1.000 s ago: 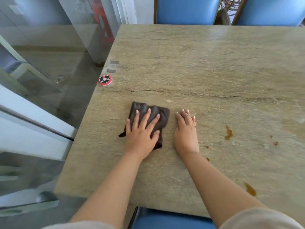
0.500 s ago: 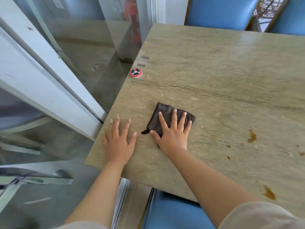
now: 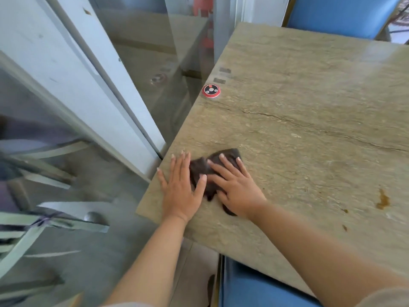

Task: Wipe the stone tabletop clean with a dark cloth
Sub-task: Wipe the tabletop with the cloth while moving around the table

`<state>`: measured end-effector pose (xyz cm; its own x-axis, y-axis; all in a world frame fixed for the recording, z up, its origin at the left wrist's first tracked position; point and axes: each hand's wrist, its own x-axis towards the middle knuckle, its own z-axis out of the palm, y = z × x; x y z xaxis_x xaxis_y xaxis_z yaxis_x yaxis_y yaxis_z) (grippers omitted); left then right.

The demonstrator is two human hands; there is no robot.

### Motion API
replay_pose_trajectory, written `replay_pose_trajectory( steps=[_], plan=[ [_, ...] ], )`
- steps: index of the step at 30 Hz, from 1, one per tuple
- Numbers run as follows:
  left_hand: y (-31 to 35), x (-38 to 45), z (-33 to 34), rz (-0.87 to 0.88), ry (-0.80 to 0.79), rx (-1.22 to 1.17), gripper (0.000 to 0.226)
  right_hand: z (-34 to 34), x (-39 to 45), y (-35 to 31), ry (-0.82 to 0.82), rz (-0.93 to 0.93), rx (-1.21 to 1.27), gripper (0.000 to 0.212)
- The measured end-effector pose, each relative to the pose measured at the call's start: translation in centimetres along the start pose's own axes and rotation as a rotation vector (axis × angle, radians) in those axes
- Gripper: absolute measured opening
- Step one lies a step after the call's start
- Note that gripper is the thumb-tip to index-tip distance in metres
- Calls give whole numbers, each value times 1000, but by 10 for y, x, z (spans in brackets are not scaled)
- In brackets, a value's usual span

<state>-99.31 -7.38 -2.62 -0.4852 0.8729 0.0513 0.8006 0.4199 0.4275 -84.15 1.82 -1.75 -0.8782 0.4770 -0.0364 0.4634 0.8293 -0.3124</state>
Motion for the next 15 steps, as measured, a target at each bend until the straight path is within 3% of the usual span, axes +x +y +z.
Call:
replay_pose_trajectory(
  steps=[2,3,7,9,15],
  plan=[
    [-2,1,-3,3,-19,-71,79,-2,-25,22,-31,-144,-23,55],
    [-4,1,-6,-1,-40,-134,81,-4,-28,32,-19,-119,-41,54],
    [-20,-11,-24,-70,-87,-330,84,-4,14,18,107,415,-63,52],
    [-26,-26,-30,-130,-59,-367,89,3,38,-12,83,489,-64,54],
    [-32,-38,-35,-185,-22,-539,85,25,13,-82,-50,-32,-126,60]
  ],
)
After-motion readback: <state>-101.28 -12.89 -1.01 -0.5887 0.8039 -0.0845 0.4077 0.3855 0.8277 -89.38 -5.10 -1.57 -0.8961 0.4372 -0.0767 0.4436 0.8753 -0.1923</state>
